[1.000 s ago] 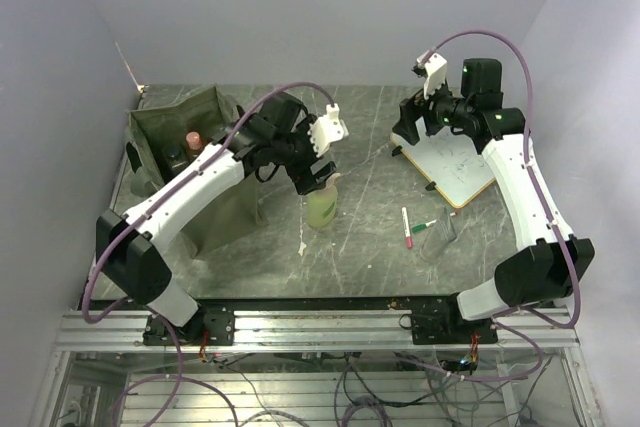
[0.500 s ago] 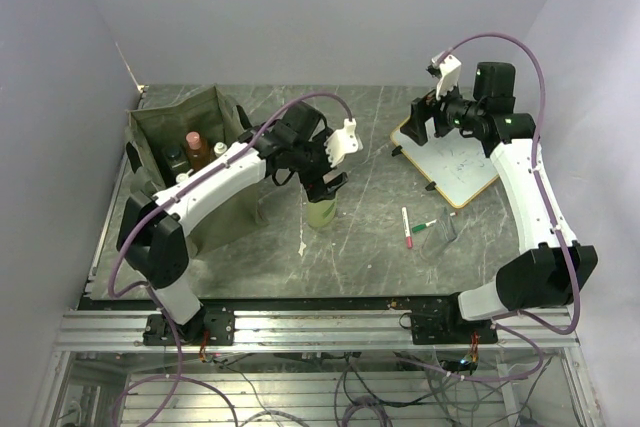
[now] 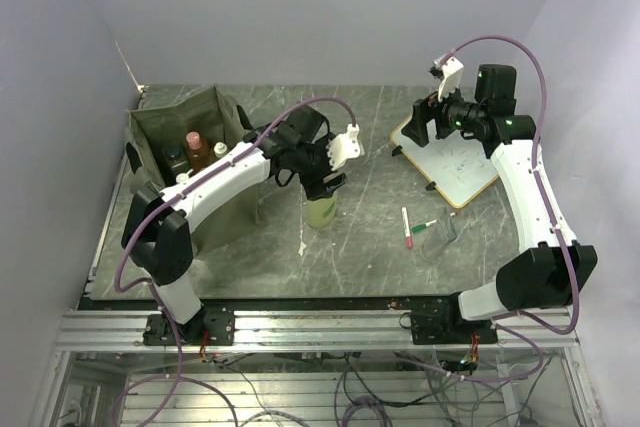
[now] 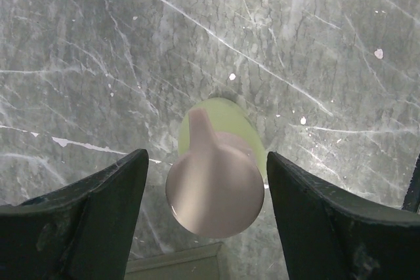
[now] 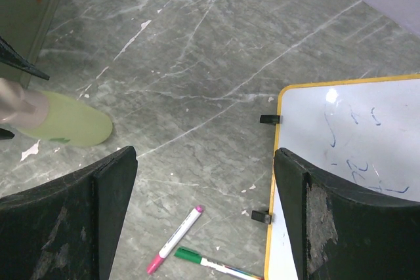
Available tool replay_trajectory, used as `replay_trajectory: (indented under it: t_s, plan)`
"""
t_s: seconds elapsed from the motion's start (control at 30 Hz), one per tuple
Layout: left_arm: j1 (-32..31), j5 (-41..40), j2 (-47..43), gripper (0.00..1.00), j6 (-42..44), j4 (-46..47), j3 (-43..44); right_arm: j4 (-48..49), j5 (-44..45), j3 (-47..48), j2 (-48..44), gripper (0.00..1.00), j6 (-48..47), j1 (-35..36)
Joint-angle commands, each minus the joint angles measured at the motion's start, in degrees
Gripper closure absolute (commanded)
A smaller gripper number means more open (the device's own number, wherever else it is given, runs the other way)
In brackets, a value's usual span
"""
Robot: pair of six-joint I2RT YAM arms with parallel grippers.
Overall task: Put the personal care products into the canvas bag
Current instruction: Pick up the care product from the center of the board.
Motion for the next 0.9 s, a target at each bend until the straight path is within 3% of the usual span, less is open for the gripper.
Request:
replay_trajectory:
  t_s: [0.0, 0.43, 0.7, 0.87]
  plan:
    - [-0.6, -0.1, 0.4, 0.20, 1.8, -0.8, 0.5, 1.3, -0.8, -0.5, -1.5, 0.15, 0.7, -0.5]
    - [-0.9, 0.0, 0.9, 0.31, 1.6, -1.4, 1.5, 1.4, -1.0, -0.7, -1.5, 0.15, 0.6, -0.8]
    - [-1.4, -0.3, 0.6, 0.31, 0.4, -0.6, 1.1, 1.4, -1.2, -0.7, -1.3, 0.15, 0.7, -0.9]
    - [-1.4, -0.5, 0.7, 0.37, 0.5, -0.4, 1.1, 1.4, -1.3, -0.8, -1.4, 0.15, 0.7, -0.8]
